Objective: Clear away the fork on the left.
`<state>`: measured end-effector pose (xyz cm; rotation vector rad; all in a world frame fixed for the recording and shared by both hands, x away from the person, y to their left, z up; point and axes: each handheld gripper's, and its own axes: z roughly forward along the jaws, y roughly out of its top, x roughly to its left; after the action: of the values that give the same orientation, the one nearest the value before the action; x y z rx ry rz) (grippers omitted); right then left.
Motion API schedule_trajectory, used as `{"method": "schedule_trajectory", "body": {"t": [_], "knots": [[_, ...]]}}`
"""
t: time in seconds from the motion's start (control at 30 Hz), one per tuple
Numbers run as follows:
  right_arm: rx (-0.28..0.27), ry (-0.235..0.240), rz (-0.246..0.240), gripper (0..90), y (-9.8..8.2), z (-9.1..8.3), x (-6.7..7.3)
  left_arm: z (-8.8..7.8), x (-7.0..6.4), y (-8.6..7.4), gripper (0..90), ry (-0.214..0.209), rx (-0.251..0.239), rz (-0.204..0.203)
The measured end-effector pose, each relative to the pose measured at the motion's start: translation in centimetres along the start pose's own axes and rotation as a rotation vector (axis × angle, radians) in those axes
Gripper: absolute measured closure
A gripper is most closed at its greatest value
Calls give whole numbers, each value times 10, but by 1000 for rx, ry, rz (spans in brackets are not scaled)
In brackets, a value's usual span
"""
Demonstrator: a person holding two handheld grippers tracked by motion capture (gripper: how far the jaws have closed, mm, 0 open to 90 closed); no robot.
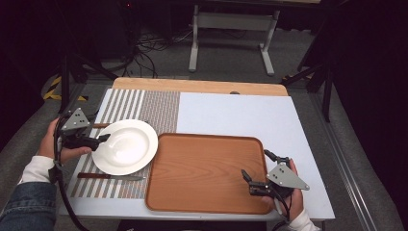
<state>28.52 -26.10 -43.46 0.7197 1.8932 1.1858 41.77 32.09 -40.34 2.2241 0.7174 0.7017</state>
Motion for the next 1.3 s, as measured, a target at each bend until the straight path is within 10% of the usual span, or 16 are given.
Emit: {"method": "schedule_trajectory", "body": {"t": [0.47, 1.07, 1.3], "knots": [[-11, 15, 11, 67, 1, -2, 0, 19, 32, -3, 195, -10, 58, -49], [9, 66, 37, 71, -3, 0, -2, 59, 73, -16, 332, -38, 346, -43], [37, 93, 75, 71, -7, 2, -6, 78, 81, -10, 347, -51, 473, 35]]}}
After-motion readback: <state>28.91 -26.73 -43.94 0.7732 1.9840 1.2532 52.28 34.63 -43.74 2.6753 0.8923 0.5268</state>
